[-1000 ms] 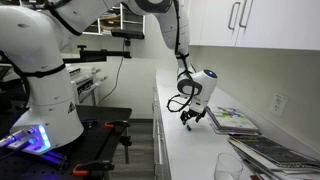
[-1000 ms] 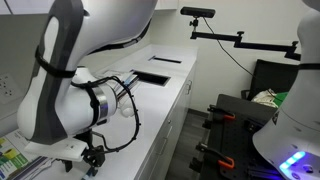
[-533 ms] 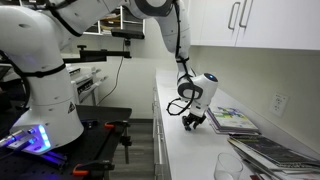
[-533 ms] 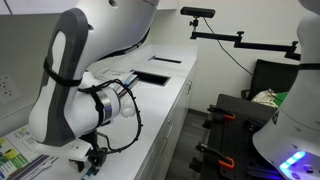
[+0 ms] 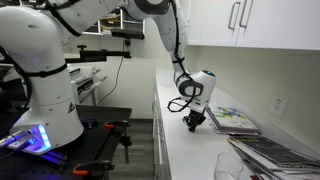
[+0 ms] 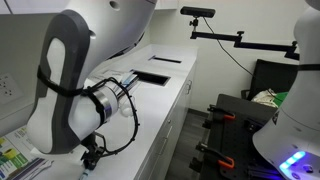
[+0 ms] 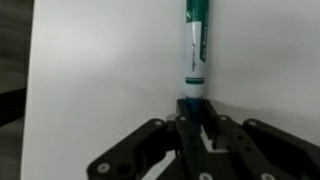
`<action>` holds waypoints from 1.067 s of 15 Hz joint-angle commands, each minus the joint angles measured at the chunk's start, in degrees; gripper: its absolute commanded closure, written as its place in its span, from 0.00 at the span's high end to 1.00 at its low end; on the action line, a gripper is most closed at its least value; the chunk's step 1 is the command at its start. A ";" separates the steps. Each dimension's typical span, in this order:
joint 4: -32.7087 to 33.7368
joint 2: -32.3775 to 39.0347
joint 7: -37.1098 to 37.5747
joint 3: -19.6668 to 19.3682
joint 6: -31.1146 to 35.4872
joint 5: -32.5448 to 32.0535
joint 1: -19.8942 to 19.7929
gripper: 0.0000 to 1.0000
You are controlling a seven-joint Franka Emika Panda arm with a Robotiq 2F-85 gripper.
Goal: Put the green marker in the glass cup
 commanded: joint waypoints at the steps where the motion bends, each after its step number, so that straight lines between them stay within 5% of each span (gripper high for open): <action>1: -3.62 -2.87 11.48 -9.19 -1.60 -7.03 7.58 0.05; 6: -7.26 -5.42 28.88 -24.49 -3.23 -20.44 19.00 0.05; 9: -7.54 -6.17 38.27 -31.53 -10.52 -29.58 24.97 0.05; 13: -6.58 -6.74 49.20 -35.13 -22.24 -42.19 29.51 0.05; 16: -4.65 -7.02 53.65 -33.38 -29.70 -49.96 28.54 0.05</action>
